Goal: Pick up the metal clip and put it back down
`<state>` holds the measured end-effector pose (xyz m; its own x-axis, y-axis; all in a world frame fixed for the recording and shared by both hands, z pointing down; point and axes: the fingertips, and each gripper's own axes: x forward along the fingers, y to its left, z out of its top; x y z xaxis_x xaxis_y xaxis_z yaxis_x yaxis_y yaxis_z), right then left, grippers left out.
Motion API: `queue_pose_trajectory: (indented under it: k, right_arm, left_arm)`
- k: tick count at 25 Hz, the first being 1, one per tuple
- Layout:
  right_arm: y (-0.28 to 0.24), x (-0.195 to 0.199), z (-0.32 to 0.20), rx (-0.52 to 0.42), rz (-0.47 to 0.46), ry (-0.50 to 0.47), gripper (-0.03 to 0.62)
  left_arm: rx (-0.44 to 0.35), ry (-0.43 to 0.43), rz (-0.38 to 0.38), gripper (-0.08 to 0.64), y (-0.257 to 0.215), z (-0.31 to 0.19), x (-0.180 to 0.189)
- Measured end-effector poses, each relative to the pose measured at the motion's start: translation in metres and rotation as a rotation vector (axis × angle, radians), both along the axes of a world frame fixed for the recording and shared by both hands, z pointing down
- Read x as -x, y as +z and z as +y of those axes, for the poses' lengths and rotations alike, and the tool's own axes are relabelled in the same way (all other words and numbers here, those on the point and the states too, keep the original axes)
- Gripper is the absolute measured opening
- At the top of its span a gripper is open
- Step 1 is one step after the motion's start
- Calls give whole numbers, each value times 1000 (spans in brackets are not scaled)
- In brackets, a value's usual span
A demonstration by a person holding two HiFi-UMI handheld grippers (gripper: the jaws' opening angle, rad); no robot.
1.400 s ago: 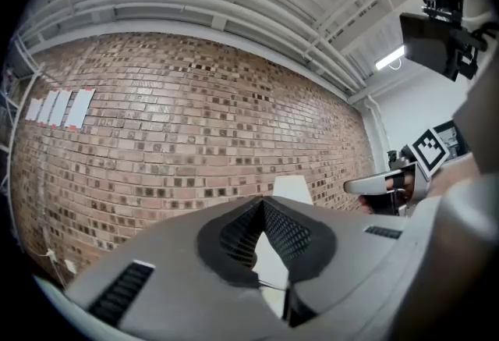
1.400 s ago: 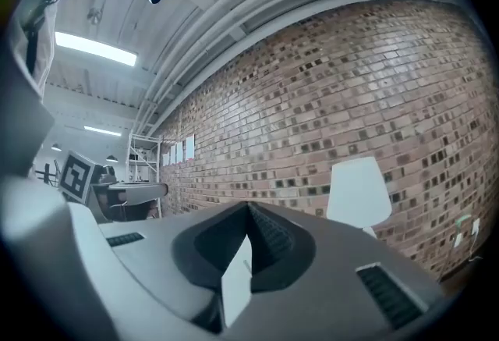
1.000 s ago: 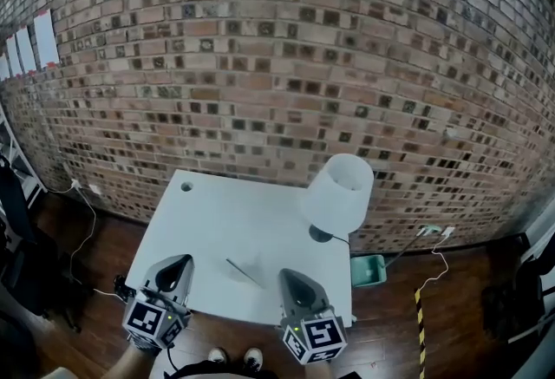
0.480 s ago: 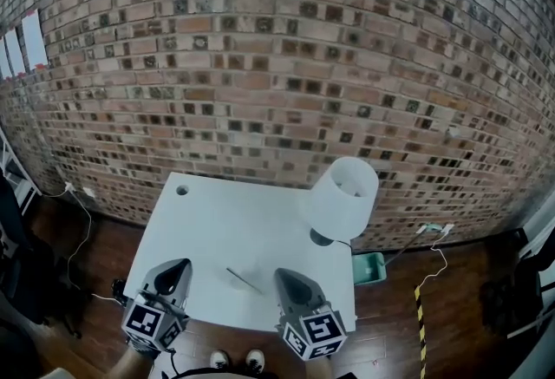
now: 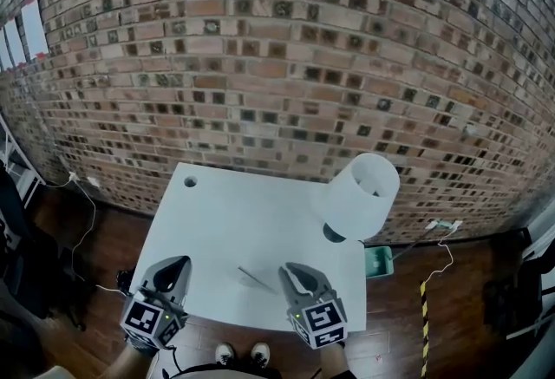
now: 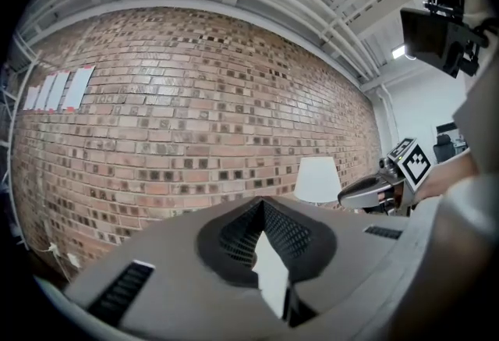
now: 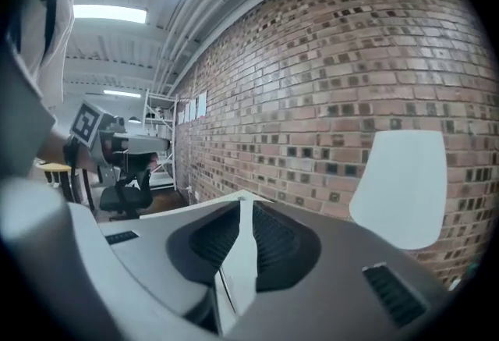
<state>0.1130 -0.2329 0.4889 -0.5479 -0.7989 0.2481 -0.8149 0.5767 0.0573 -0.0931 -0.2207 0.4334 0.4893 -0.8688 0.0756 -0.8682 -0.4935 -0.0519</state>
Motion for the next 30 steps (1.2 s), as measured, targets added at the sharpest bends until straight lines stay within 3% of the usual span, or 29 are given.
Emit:
queue_pose_trajectory:
  k: [5,8,13,18,24,30]
  right_arm:
    - [42,19,-4,87,125,-136,63]
    - [73,31,0,153,206,-243,125]
    - [130,30,0,262,397,-338,126]
    - [191,34,5,361,579,-464,173]
    - [244,39,4,448,681,-509,181]
    - [270,44,0,471,740,-537,181]
  left_arm:
    - [14,4,-17,21,10,-3,8]
    - [13,11,-23,21,12,-4,8]
    - [49,-7,-18,21,15,-7,12]
    - [105,-15,-9,21,22,-4,9]
    - [127,-21,-12,21,31,-5,9]
    - [148,-28,-19,21,40,-5,11]
